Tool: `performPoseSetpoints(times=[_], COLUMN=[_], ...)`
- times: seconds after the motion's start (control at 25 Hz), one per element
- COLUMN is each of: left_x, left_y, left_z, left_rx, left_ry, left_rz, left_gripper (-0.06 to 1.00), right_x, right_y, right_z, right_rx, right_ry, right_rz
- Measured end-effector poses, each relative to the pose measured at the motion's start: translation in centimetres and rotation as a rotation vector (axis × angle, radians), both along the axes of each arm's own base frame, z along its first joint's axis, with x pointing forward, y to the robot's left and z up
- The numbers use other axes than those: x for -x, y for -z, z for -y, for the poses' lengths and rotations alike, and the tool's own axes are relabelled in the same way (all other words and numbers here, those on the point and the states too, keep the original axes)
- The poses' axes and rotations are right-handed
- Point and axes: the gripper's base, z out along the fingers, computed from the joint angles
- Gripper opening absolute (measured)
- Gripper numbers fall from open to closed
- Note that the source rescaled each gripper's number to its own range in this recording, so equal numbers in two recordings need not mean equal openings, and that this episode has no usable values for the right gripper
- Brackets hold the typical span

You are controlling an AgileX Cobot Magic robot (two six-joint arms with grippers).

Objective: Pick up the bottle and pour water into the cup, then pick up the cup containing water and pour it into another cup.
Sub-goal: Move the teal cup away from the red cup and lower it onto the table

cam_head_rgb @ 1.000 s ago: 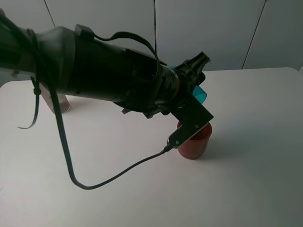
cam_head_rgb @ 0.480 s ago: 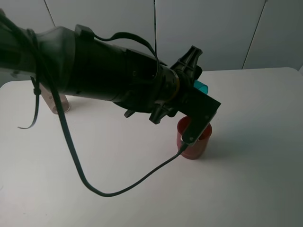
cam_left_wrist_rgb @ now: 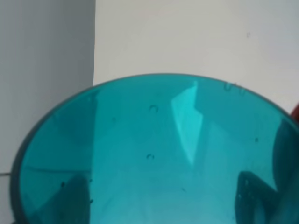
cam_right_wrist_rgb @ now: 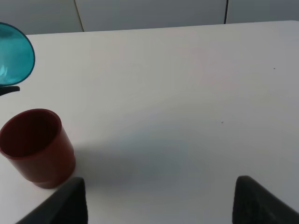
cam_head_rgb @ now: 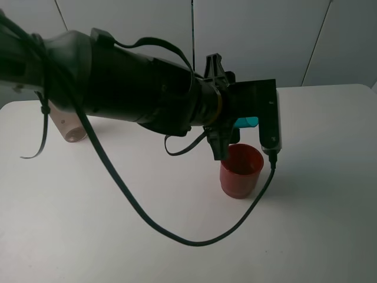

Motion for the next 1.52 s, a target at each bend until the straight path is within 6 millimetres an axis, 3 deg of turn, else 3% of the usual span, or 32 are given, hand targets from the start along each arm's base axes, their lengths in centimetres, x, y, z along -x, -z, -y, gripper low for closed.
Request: performPoseSetpoints(times=[0.28, 0.64, 1.0, 1.52], left_x=[-3.9, -8.1, -11.8, -14.2], left_y=[-0.1, 0.0, 5.9, 11.0], left_z=[-2.7, -7.0, -10.3, -10.5], left_rx=[0.338, 0.485, 0.551, 0.837], left_ry=[-0.191, -0.290, -0.339, -0.339], left_rz=[-0.238, -0.326, -0.441, -0.250], left_gripper=[0.00, 0.00, 0.00, 0.00], right_x=[0.0, 0.0, 0.0, 0.0], right_y=[0.0, 0.0, 0.0, 0.0], right_z=[0.0, 0.0, 0.0, 0.0], right_rx=[0.000, 0.000, -0.006, -0.006], right_ry=[0.000, 0.000, 0.003, 0.003], right_rz=[0.000, 0.000, 0.000, 0.000])
